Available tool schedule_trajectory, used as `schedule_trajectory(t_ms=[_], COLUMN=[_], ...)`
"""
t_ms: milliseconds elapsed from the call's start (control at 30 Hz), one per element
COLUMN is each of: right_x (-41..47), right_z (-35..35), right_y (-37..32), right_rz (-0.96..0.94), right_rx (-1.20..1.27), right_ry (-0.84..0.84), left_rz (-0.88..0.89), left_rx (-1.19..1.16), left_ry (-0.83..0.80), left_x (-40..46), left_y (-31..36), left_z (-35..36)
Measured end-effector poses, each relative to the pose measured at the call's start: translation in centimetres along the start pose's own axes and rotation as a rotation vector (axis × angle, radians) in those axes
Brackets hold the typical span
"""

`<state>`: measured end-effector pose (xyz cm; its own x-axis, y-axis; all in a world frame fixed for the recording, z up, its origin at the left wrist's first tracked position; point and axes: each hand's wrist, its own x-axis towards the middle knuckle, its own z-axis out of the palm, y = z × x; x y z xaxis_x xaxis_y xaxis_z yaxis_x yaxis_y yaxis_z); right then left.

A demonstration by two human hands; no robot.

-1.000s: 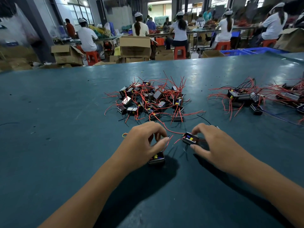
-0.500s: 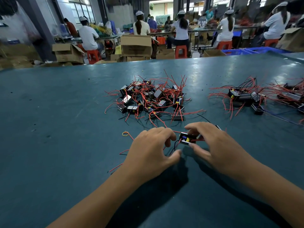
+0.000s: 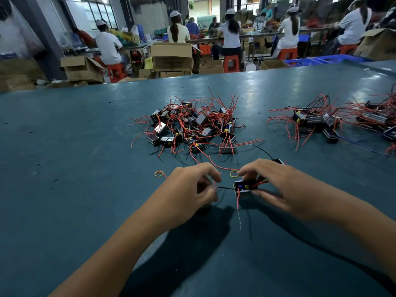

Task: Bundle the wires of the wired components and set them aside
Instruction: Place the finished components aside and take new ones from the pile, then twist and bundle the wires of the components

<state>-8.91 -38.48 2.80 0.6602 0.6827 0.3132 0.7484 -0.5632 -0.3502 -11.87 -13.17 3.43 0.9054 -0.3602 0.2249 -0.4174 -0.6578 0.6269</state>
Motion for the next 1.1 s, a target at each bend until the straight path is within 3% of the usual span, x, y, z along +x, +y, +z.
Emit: schedule_trajectory(t_ms=[333, 467, 533, 867, 1100], right_x=[-0.5, -0.1, 0.2, 0.1, 0.4], right_z=[-0.4, 0.1, 1.0, 2.1, 2.4], right_y=[0.2, -1.6, -2.7, -2.9, -2.2], right_rz=[0.086, 0.211, 0.198, 0.109, 0.125], right_rx=[-0.071, 0.222, 0.297, 0.272, 0.124], right_ry=[-0.161, 0.08, 0.102, -0.009, 0.131], left_rz=[0.085, 0.157, 0.183, 0.189, 0.101], left_rx=[0.118, 0.106, 0.115, -0.038, -0.028], left_ry=[0.014, 0.029, 0.04, 0.064, 0.139], left_x=[0.1, 0.1, 0.2, 0.4, 0.6], left_y=[-0.7, -0.3, -0.2, -0.8, -1.7], left_z=[-0.1, 0.2, 0.4, -0.1, -0.7])
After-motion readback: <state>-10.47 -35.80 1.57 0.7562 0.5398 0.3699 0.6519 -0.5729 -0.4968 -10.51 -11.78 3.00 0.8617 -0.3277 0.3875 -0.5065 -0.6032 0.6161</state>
